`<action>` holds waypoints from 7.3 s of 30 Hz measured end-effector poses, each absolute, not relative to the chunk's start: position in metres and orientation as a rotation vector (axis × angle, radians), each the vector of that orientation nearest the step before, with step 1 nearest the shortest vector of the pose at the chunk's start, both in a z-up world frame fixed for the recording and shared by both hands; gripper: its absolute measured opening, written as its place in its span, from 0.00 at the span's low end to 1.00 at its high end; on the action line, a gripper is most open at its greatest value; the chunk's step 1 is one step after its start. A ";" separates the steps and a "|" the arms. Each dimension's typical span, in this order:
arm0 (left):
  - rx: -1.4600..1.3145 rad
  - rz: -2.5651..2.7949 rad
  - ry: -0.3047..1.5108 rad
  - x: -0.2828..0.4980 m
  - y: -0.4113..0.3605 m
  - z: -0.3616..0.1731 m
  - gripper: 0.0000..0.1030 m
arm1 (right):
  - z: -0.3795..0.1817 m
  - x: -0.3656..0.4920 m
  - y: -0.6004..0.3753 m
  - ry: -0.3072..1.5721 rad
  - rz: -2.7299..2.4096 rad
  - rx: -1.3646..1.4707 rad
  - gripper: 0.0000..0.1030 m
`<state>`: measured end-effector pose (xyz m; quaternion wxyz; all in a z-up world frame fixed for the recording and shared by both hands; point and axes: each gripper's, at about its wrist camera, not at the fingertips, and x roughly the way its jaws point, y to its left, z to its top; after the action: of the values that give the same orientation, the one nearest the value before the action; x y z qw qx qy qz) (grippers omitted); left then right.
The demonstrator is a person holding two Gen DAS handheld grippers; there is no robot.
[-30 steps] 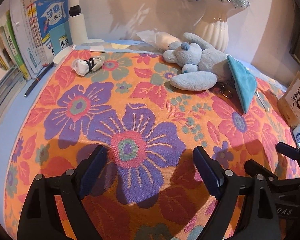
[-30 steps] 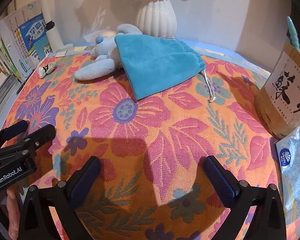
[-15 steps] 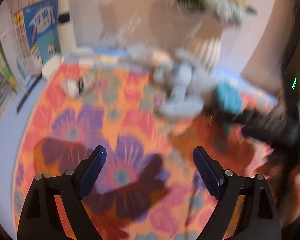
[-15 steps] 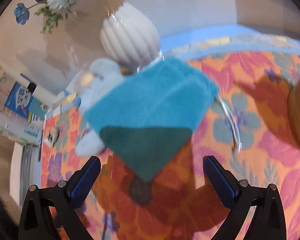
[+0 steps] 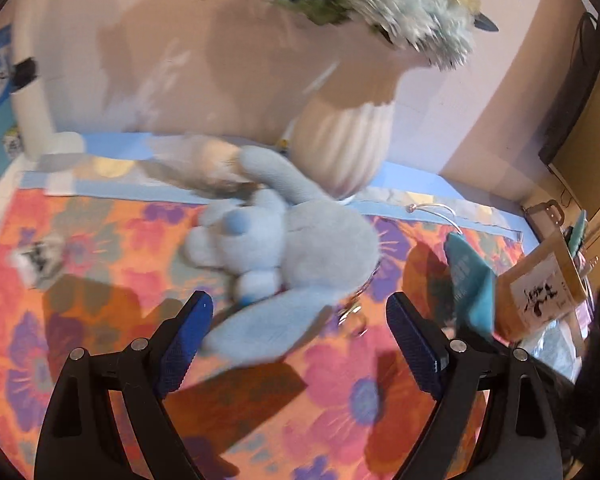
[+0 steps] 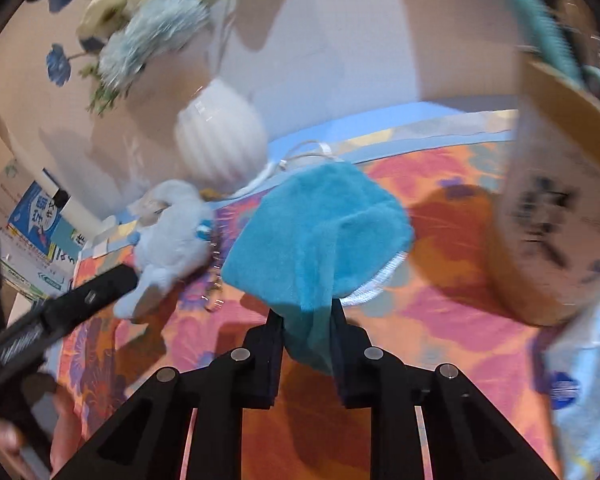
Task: Organize soft objects
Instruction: 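Grasp the teal pouch with the right tool while the left tool grasps the grey bunny plush, then lift the teal pouch with the right tool toward the glass bowl, then carry the bunny plush and teal pouch to the glass bowl and release them, then move both tools back toward the tablecloth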
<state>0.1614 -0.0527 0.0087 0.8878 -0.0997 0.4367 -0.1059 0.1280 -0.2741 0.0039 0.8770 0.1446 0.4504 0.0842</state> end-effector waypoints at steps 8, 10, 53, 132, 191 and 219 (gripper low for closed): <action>-0.197 -0.128 0.928 0.194 -0.088 -0.002 0.91 | -0.001 0.118 -0.288 0.895 0.158 0.212 0.20; -0.163 -0.098 0.910 0.197 -0.096 -0.004 0.92 | -0.008 0.119 -0.290 0.906 0.169 0.212 0.20; -0.072 -0.078 0.737 -0.009 -0.047 0.000 0.56 | 0.003 -0.016 -0.290 1.023 0.451 0.156 0.93; 0.014 -0.795 0.596 0.034 -0.363 0.139 0.83 | 0.106 -0.028 -0.627 0.640 -0.319 0.571 0.65; -0.329 0.293 0.841 0.047 0.099 -0.027 0.99 | -0.014 0.051 -0.181 0.964 0.237 -0.005 1.00; -0.306 0.233 0.980 0.077 0.112 0.010 0.98 | -0.019 0.070 -0.161 1.107 0.256 -0.168 1.00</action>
<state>0.0768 0.1120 0.0105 0.8647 -0.1458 0.4675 0.1113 0.0703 -0.1614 -0.0187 0.8395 -0.0795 0.5237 0.1209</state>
